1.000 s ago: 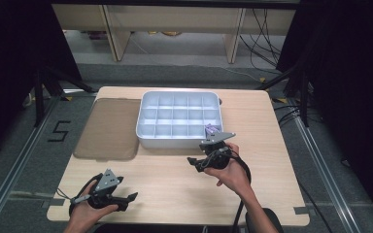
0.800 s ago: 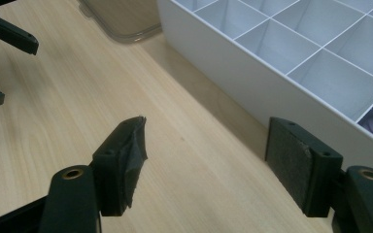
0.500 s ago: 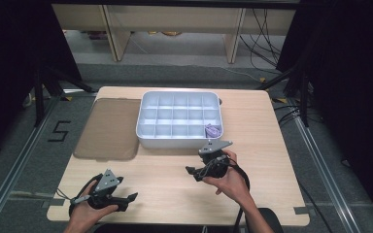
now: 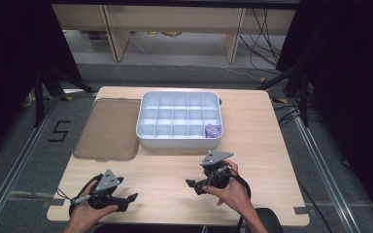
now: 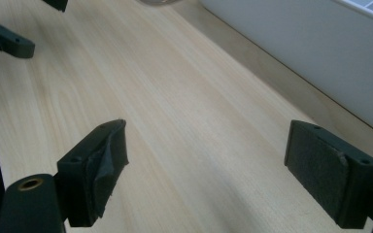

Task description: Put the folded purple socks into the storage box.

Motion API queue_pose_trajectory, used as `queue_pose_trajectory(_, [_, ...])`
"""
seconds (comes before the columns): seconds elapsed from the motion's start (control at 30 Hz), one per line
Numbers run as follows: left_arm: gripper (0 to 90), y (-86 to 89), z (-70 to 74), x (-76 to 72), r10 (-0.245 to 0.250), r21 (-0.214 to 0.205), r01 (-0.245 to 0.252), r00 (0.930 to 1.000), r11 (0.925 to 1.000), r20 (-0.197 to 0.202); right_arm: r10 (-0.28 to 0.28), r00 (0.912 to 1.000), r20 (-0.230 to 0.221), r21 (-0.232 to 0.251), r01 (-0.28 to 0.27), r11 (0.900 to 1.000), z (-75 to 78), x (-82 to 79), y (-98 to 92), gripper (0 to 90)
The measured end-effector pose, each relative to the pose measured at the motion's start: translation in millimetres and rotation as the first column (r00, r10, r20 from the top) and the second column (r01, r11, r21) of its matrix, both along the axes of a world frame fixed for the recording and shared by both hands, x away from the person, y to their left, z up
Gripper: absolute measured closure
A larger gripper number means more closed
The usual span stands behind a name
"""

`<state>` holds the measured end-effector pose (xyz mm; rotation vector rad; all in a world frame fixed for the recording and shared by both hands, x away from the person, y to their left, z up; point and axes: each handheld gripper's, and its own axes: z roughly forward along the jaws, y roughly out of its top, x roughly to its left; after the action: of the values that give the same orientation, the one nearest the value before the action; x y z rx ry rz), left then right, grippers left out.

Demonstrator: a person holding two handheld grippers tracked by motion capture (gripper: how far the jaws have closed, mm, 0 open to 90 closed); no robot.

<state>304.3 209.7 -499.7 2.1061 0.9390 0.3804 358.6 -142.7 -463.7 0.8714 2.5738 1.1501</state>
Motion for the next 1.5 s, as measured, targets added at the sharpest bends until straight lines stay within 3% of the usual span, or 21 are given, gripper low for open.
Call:
queue_pose_trajectory(0.07, [21.5,0.1,0.0,0.0,0.001,0.0,-0.001,1.0,1.0,0.001,-0.014,0.9999,-0.004,0.011,0.014,0.9998,-0.5,-3.5,0.8,17.0])
queue_pose_trajectory(0.2, [21.5,0.2,0.5,0.3,-0.011,0.014,0.011,0.9999,0.9998,0.012,0.012,0.9999,-0.009,0.013,-0.012,0.9998,-6.2,-11.5,2.2,17.4])
queue_pose_trajectory(0.3, [21.5,-1.2,0.0,-0.6,-0.009,0.008,0.009,0.9999,0.9999,0.007,0.024,0.9997,0.011,-0.023,-0.023,0.9995,-9.2,-14.7,4.8,17.3])
queue_pose_trajectory(0.37, [21.5,-1.8,-0.6,-0.9,-0.004,0.005,0.004,1.0,1.0,0.008,0.02,0.9998,0.006,-0.009,-0.02,0.9998,-10.6,-16.9,7.0,17.4])
queue_pose_trajectory(0.4, [21.5,-1.2,-0.3,-0.8,-0.013,0.018,0.013,0.9998,0.9998,0.013,0.032,0.9994,-0.008,-0.034,-0.033,0.9989,-9.0,-17.7,6.2,17.8])
queue_pose_trajectory(0.43, [21.5,-1.4,-0.3,-1.1,-0.015,0.018,0.015,0.9998,0.9997,0.011,0.034,0.9994,0.007,-0.045,-0.033,0.9984,-9.5,-17.9,5.9,17.8])
queue_pose_trajectory(0.53, [21.5,-1.7,-0.4,-1.2,-0.019,0.022,0.019,0.9998,0.9996,0.01,0.016,0.9998,-0.007,-0.053,-0.017,0.9984,-11.8,-20.2,7.5,17.9])
queue_pose_trajectory(0.57, [21.5,-1.9,-0.6,-1.2,-0.022,0.023,0.021,0.9997,0.9995,0.011,0.025,0.9996,0.013,-0.064,-0.025,0.9976,-13.2,-19.6,7.5,18.1])
queue_pose_trajectory(0.63, [21.5,-3.3,-1.5,-1.4,-0.016,0.011,0.016,0.9998,0.9998,0.008,0.021,0.9998,-0.007,-0.086,-0.021,0.9961,-15.3,-21.9,9.2,19.3])
queue_pose_trajectory(0.7, [21.4,-3.3,-1.7,-1.1,-0.027,0.019,0.027,0.9995,0.9995,0.015,0.051,0.9986,-0.015,-0.115,-0.053,0.9919,-17.7,-23.7,11.8,20.8])
queue_pose_trajectory(0.77, [21.5,-2.7,-1.5,-0.7,-0.034,0.043,0.033,0.9993,0.9985,0.017,0.033,0.9993,-0.016,-0.082,-0.035,0.996,-22.3,-24.8,11.6,21.9])
queue_pose_trajectory(0.8, [21.5,-3.3,-1.7,-1.4,-0.029,0.039,0.028,0.9995,0.9988,0.014,0.028,0.9981,-0.055,-0.092,-0.033,0.9952,-23.2,-25.2,10.7,21.8])
queue_pose_trajectory(0.83, [21.4,-4.5,-2.3,-2.1,-0.025,0.023,0.025,0.9996,0.9994,0.011,0.034,0.9977,-0.058,-0.104,-0.04,0.9938,-27.0,-25.9,11.6,21.8])
queue_pose_trajectory(0.9, [21.5,-4.1,-2.2,-1.4,-0.036,0.043,0.036,0.9992,0.9984,0.017,0.05,0.9968,-0.062,-0.129,-0.058,0.99,-29.8,-26.1,12.1,21.1])
queue_pose_trajectory(0.93, [21.4,-5.6,-3.0,-2.4,-0.034,0.022,0.033,0.9994,0.9992,0.012,0.062,0.9968,-0.05,-0.116,-0.068,0.991,-31.4,-27.3,11.8,21.0])
queue_pose_trajectory(1.03, [21.4,-6.8,-4.2,-2.9,-0.036,0.024,0.036,0.9994,0.9991,0.0,0.076,0.9936,-0.083,-0.118,-0.086,0.9893,-33.2,-30.1,12.2,20.7])
queue_pose_trajectory(1.07, [21.4,-6.0,-3.6,-1.7,-0.04,0.056,0.038,0.999,0.9977,0.02,0.06,0.994,-0.091,-0.125,-0.071,0.9896,-34.6,-31.5,12.4,20.7])
queue_pose_trajectory(1.1, [21.4,-6.5,-3.8,-1.9,-0.036,0.055,0.035,0.9991,0.9979,0.02,0.042,0.995,-0.09,-0.124,-0.053,0.9908,-37.2,-33.2,13.7,20.5])
queue_pose_trajectory(1.13, [21.4,-6.2,-3.4,-2.0,-0.039,0.055,0.038,0.9991,0.9977,0.018,0.072,0.9932,-0.092,-0.139,-0.084,0.9868,-38.0,-32.1,13.8,20.4])
queue_pose_trajectory(1.17, [21.3,-6.6,-3.8,-2.5,-0.041,0.038,0.04,0.9991,0.9985,0.014,0.064,0.9933,-0.096,-0.156,-0.079,0.9846,-37.5,-33.2,13.6,20.4])
queue_pose_trajectory(1.5, [21.2,-6.5,-3.8,-2.4,-0.047,0.045,0.047,0.9988,0.9979,0.008,0.052,0.9947,-0.089,-0.153,-0.065,0.986,-36.7,-33.8,13.7,20.3])
